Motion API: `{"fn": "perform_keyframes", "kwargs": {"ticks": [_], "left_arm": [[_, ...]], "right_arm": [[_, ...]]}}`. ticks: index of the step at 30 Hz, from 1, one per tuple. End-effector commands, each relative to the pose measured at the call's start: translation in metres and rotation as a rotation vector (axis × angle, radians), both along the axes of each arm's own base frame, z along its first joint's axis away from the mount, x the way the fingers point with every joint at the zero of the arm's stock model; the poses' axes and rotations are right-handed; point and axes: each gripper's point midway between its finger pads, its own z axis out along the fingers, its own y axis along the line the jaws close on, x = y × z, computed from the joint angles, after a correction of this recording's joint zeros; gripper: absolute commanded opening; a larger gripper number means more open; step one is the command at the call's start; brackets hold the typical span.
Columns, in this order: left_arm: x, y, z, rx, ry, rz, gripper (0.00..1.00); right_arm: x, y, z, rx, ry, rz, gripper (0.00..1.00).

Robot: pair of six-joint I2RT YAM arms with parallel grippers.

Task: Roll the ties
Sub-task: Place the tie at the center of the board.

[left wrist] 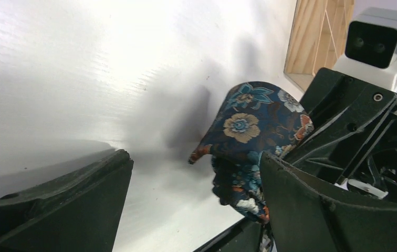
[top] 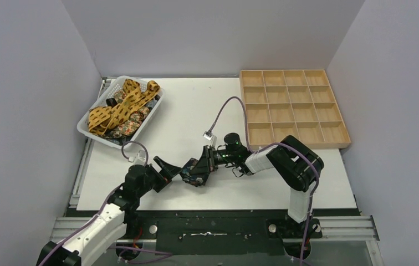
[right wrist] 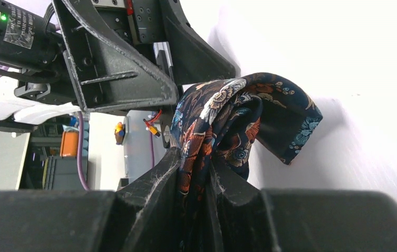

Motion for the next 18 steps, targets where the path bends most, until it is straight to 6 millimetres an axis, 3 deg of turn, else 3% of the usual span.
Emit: {"fn": "perform_keyframes", "kwargs": {"ticks": [1,7,11,18], "left_arm": [[0.003,0.007,0.008,0.091,-0.018,-0.01,0.89],[0.014,0.0,0.047,0.045,-0.115,-0.018,0.9],[0.014,-0.001,0.058,0.05,-0.126,-0.031,0.91],[0.015,0.003,0.074,0.09,-0.15,-0.031,0.91]], "right_arm": [[0.01,-0.012,0.043,0.09,-0.099,-0.029,0.07],[-0.004,-0.034,0.041,-0.032,-0.116,0.003,0.07],[-0.019,-0.051,0.034,-0.126,-0.096,0.045,0.07],[-0.041,-0.086,0.044,-0.215,-0.086,0.089,0.07]]}}
